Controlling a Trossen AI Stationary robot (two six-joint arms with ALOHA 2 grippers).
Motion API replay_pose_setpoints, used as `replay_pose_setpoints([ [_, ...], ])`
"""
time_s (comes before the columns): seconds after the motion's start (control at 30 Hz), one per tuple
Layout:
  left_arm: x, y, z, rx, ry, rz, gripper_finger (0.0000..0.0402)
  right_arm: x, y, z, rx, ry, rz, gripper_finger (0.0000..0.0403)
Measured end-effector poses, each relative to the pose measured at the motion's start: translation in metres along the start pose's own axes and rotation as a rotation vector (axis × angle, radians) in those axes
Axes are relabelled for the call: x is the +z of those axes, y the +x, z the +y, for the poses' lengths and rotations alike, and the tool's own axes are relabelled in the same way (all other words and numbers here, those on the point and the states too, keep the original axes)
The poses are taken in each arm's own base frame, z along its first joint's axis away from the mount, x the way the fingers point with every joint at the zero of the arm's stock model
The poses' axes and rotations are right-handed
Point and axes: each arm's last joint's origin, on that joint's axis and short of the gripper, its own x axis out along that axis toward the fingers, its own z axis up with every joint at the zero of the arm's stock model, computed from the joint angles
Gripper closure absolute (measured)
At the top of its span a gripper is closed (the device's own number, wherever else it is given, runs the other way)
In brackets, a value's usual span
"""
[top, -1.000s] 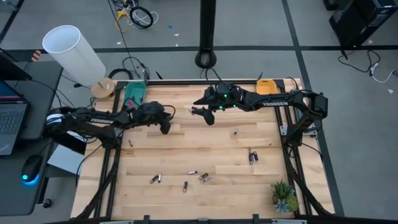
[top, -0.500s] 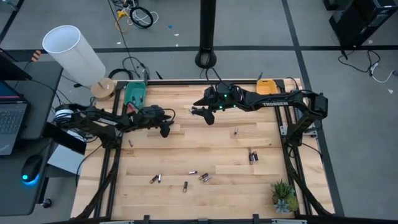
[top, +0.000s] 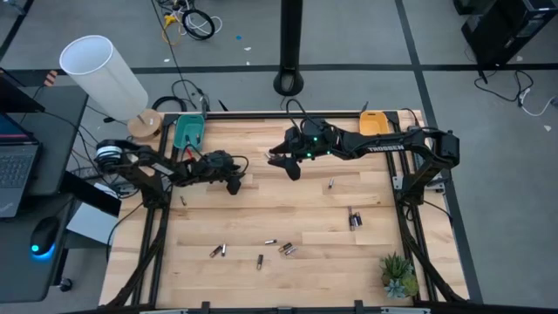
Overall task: Sort batteries
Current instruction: Put the black battery into the blue bin
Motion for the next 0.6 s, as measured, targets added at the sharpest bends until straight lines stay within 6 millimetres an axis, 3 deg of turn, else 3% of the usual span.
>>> replay_pose_setpoints([
  [0.13, -0.0040, 0.0036, 0.0012, 0.011, -0.006, 0.023, 0.0241, -0.0001, 0.0000, 0.0002, 0.000, 0.009, 0.000, 0.0181],
  [0.3, -0.0066, 0.0049, 0.0017, 0.001, -0.007, 0.046, 0.0349, 0.0000, 0.0000, 0.0002, 0.000, 0.009, 0.000, 0.0190],
  [0.6, -0.0055, 0.0051, 0.0008, -0.016, -0.008, 0.027, 0.0347, -0.0001, 0.0000, 0.0002, 0.000, 0.010, 0.000, 0.0195],
])
